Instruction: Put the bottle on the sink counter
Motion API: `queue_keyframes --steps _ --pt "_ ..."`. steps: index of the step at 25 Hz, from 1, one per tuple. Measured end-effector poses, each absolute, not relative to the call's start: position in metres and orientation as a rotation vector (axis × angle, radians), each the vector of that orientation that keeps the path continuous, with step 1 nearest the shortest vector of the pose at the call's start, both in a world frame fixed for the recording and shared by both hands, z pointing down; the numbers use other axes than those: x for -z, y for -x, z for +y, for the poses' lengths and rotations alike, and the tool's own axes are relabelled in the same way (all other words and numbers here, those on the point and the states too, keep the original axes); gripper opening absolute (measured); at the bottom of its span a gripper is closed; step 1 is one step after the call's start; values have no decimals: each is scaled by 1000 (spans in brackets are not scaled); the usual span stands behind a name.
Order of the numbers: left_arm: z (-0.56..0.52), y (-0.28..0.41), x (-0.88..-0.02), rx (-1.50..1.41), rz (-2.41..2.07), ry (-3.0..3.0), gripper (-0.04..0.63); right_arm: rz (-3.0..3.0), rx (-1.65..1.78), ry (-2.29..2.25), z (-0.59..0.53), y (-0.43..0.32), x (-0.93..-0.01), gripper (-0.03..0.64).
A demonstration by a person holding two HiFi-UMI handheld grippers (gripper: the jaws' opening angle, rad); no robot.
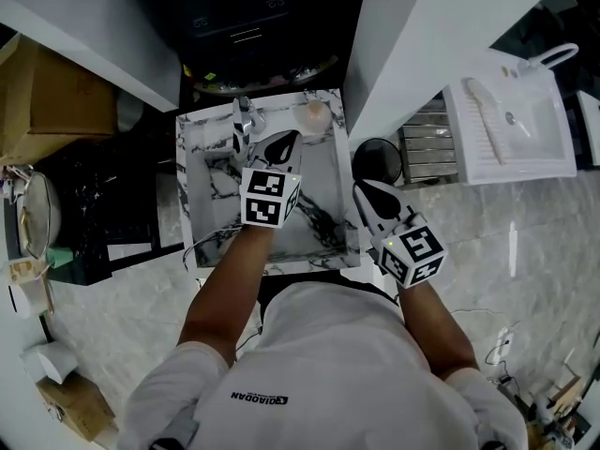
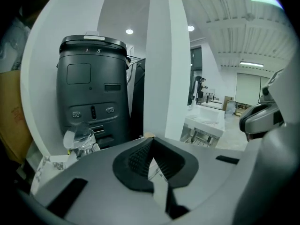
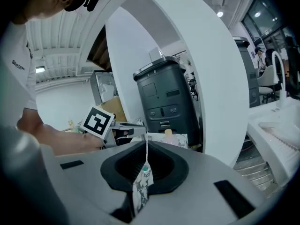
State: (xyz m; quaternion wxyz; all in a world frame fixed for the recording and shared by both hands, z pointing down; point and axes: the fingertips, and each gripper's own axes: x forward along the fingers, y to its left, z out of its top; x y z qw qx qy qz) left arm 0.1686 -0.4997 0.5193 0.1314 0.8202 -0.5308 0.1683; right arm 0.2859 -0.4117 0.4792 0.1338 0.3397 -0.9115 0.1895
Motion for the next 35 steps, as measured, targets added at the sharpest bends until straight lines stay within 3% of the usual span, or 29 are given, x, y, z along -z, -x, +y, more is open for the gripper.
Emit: queue_keyframes --steps 22,35 --pt "-394 -107 -448 -321 -1642 -2277 14 -2809 -480 -761 -385 -220 -445 40" --pt "-291 -70 -424 -298 -1521 -2367 14 -2787 -483 -760 -300 -148 -426 40"
